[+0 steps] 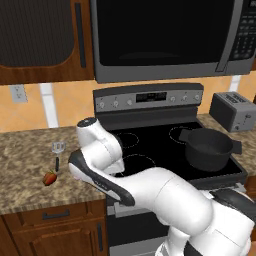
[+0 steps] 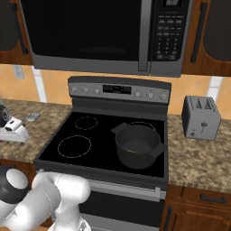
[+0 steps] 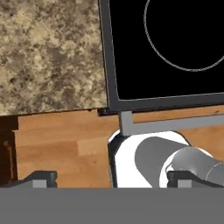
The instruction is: Put the cucumber and bell pepper in the pot. Retrieve the spatula and lightly stir the vegetables in the pot.
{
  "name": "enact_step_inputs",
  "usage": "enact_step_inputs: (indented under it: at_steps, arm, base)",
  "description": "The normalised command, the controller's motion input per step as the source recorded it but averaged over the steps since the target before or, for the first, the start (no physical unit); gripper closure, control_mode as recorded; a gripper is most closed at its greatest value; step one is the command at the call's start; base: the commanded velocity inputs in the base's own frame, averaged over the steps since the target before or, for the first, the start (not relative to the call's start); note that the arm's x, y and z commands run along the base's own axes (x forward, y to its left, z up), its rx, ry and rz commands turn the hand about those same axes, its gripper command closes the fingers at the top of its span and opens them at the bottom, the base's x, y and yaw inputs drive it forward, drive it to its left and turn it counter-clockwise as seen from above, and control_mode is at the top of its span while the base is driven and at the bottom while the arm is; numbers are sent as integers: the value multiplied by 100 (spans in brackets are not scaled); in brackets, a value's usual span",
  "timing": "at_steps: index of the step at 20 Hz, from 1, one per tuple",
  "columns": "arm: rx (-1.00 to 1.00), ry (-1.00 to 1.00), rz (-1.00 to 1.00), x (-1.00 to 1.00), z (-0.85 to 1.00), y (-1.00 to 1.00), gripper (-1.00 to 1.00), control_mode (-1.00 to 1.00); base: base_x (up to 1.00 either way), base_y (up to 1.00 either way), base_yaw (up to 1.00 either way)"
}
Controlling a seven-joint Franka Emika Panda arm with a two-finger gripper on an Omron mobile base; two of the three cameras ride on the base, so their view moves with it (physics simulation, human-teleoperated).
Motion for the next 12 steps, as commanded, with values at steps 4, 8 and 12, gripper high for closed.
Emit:
enact_step_inputs:
  at_steps: [4,8,12]
  arm:
    - [3,0,16,29,-4,84,-100,-100]
    - [4,0,12,27,-15,64,-100,-100]
    - [3,0,10,23,-25,52,-100,-100]
  base:
    - [0,0,0]
    - [0,0,0]
    - [0,0,0]
